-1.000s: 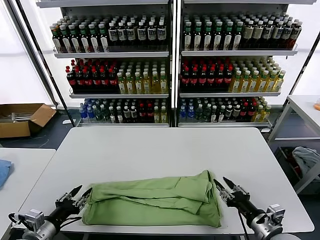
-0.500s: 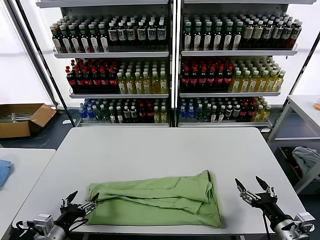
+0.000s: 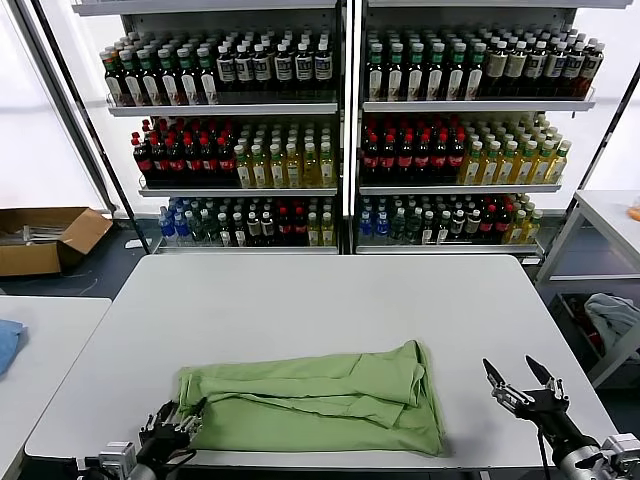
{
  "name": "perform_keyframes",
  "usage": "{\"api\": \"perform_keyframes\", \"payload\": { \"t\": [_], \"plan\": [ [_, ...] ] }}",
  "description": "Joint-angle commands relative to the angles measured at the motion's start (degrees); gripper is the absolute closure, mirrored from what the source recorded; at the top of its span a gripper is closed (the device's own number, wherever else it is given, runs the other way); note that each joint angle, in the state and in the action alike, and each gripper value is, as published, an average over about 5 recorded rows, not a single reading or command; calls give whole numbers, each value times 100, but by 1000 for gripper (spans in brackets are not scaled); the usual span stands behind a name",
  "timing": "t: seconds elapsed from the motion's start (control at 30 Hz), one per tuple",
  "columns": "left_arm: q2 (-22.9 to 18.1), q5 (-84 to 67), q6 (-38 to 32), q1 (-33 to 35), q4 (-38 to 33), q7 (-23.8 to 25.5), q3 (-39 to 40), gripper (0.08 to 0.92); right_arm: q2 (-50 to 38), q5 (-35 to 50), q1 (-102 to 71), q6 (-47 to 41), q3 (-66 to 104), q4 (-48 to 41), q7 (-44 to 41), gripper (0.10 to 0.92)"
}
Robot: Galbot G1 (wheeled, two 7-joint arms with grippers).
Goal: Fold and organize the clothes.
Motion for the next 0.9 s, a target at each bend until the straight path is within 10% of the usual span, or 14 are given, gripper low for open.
{"api": "perform_keyframes", "payload": {
  "t": [0.03, 0.57, 0.9],
  "plan": [
    [-130, 160, 2, 65, 64, -170, 177, 454, 8, 10, -20, 46, 35, -5, 2, 203],
    [441, 221, -513, -269, -91, 47, -1040, 894, -19, 31, 17, 45, 5, 74, 1, 203],
    [1674, -226, -609, -657, 937, 797, -2753, 909, -48, 54, 55, 43, -45, 171, 3, 203]
  ]
}}
